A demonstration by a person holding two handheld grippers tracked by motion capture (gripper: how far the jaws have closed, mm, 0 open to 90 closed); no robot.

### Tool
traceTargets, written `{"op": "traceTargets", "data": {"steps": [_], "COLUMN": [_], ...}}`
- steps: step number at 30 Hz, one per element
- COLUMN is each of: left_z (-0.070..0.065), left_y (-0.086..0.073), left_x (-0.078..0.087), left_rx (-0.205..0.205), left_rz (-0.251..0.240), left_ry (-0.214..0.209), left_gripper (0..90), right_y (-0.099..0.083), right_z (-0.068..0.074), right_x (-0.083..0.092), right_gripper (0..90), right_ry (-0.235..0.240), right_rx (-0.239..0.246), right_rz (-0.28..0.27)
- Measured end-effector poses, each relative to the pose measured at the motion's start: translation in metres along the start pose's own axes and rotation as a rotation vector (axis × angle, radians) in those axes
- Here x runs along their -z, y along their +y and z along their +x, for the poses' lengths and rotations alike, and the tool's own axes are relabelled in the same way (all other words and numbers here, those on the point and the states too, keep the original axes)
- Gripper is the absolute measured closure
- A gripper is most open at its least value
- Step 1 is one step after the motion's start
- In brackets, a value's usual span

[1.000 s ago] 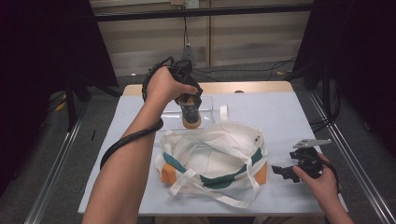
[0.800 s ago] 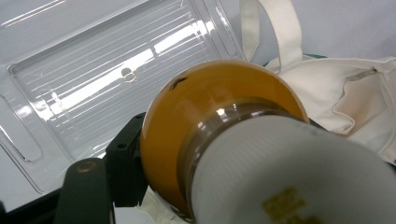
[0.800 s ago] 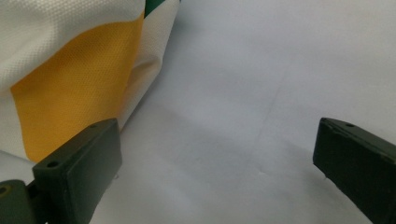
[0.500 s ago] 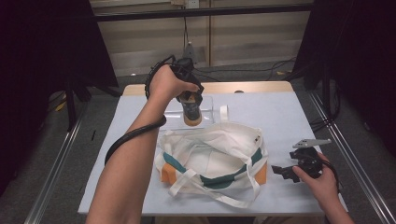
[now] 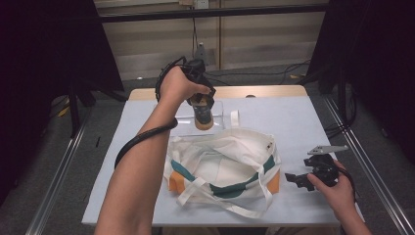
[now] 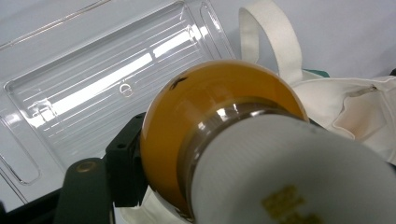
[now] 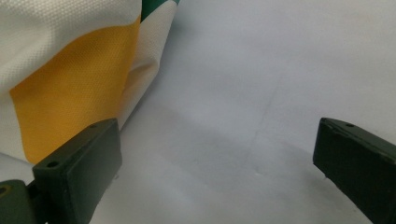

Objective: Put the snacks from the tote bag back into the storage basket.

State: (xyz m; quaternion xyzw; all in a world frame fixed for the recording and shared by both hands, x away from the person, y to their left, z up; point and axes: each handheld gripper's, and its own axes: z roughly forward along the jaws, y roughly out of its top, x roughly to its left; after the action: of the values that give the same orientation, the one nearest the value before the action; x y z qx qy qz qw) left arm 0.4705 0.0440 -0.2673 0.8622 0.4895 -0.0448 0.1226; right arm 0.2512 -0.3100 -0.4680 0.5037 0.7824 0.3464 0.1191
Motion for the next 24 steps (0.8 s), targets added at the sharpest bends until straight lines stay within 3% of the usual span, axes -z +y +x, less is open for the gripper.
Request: {"op": "traceTargets", "data": {"steps": [8,24], "left_z": [0.0,-0.005], "left_y": [0.004,0.011], "left_x": [-0.003,-0.017], "left_rx": [0.01,-0.011], "left_rz": [-0.002,0.011], "left_ry": [0.009,0.025], "left_gripper": [30.0,30.0], "right_y": [0.0,0.001], "right_z": [-0.001,0.0], "right_x": [0.0,0.001], "right_gripper": [0.8,0.8], "right_ry": [-0.001,0.0], "right_rx": [-0.003,0.001], "right_rz": [-0.001,-0.003]}}
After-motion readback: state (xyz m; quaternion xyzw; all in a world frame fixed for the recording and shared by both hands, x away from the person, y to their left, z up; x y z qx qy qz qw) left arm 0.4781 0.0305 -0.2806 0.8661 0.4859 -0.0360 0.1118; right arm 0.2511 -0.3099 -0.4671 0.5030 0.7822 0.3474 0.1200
